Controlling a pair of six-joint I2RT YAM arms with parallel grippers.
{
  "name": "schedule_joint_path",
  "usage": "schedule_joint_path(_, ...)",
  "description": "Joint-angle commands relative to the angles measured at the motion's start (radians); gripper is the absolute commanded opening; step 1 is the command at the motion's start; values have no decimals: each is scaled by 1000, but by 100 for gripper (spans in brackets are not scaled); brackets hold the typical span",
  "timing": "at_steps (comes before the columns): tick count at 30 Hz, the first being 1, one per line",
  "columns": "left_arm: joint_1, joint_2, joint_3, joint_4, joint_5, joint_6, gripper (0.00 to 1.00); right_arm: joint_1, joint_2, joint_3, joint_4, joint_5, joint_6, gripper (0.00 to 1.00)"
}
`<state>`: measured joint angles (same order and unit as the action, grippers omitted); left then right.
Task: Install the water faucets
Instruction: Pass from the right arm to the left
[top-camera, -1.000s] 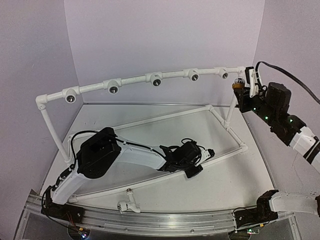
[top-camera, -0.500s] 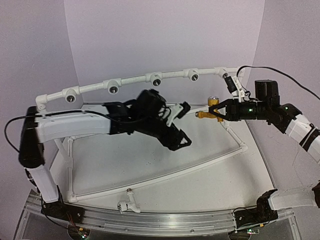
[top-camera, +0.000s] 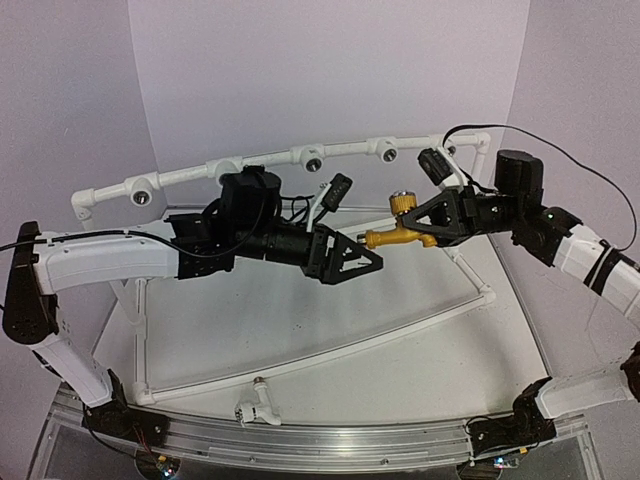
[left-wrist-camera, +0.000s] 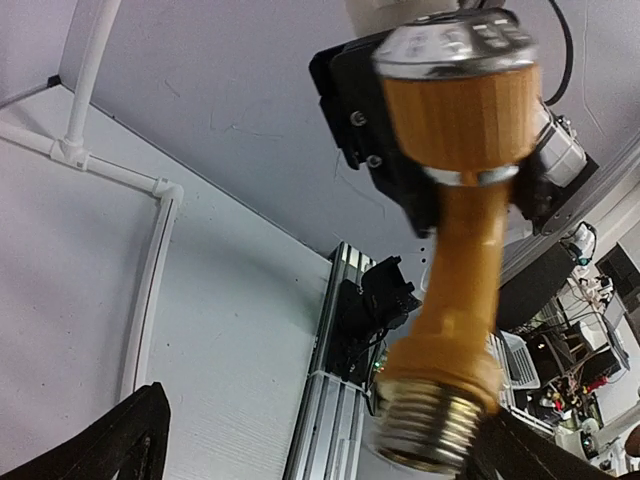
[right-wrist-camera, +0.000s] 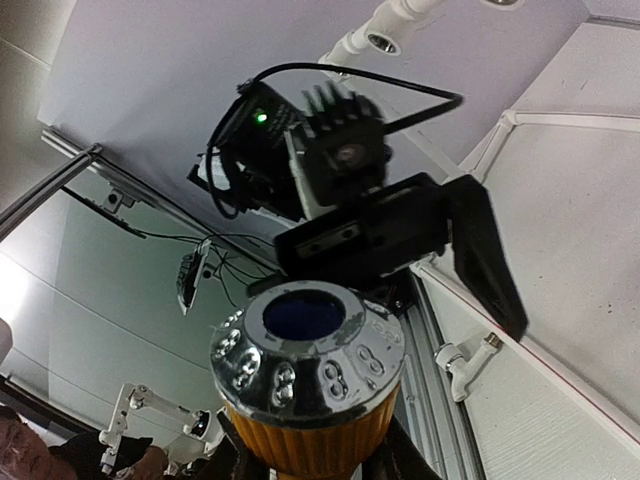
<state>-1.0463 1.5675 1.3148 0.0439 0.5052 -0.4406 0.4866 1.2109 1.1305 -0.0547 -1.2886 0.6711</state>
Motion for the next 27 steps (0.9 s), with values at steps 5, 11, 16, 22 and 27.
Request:
schedule_joint_path(5, 6, -4, 57, 55, 128, -23, 74, 52, 14, 5, 134, -58, 67, 0)
schedule_joint_path(11, 6, -32, 41, 66, 153, -2, 56, 55, 19, -15, 133, -61, 69, 0)
schedule_joint_path(16, 7, -41, 44, 67, 165, 12, 38, 55, 34, -23, 132, -69, 66, 0)
schedule_joint_path(22, 6, -37, 60, 69, 169, 18, 34, 57, 61, -29, 120, -66, 42, 0)
schedule_joint_path(27, 6, -53, 45, 69, 138, 34, 3, 57, 73, -9, 89, -14, -6, 3)
